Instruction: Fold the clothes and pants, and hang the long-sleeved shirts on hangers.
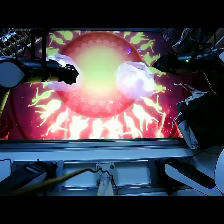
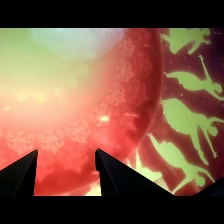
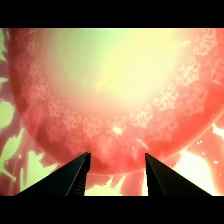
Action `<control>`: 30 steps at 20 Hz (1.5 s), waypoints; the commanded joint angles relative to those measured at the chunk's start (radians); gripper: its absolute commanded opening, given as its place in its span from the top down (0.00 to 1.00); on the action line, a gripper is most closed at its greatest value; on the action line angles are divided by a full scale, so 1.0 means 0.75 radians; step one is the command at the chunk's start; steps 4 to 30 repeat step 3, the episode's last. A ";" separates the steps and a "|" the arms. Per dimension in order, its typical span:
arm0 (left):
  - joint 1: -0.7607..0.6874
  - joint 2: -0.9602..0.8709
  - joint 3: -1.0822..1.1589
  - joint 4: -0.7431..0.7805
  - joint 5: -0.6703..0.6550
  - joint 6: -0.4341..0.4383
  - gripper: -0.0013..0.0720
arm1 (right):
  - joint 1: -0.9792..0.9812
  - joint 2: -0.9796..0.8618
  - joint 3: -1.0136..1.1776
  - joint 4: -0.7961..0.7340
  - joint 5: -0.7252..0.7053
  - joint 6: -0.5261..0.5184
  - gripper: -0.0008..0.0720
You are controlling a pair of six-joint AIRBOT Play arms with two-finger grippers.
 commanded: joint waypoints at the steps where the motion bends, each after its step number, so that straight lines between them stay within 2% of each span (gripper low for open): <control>1: 0.001 -0.001 0.002 -0.001 -0.001 0.001 0.45 | 0.005 -0.001 0.002 -0.001 0.001 0.000 0.44; 30: 0.001 -0.001 0.002 0.000 -0.001 0.001 0.45 | 0.005 -0.001 0.002 -0.001 0.000 0.000 0.44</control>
